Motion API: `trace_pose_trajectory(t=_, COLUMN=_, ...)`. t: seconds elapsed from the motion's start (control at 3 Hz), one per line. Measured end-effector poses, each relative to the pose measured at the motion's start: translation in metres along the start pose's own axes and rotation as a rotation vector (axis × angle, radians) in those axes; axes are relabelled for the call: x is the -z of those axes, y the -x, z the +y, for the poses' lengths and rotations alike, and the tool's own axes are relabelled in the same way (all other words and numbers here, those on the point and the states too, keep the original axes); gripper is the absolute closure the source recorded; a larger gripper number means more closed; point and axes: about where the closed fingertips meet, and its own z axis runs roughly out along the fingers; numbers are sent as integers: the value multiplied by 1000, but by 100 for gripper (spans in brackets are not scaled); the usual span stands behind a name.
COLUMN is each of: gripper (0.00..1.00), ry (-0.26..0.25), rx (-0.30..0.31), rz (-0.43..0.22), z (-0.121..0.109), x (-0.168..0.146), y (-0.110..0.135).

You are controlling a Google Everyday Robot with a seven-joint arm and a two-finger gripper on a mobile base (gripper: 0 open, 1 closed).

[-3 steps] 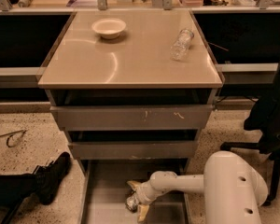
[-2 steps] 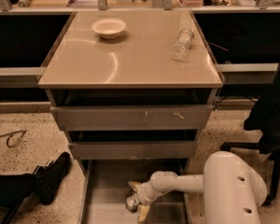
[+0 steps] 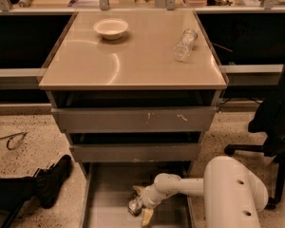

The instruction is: Pick 7up can from bottom drawer and place on counter

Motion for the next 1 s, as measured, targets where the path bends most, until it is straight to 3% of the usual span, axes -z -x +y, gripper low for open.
trace_pose_trajectory(t=0.67, gripper=0, ry=36, rx=-6, rz=4, z=-20, x=-16, y=5)
trace_pose_trajectory(t=1.0, gripper=19, ry=52, rx=-23, rz=-57, z=-21, x=-24, y=4)
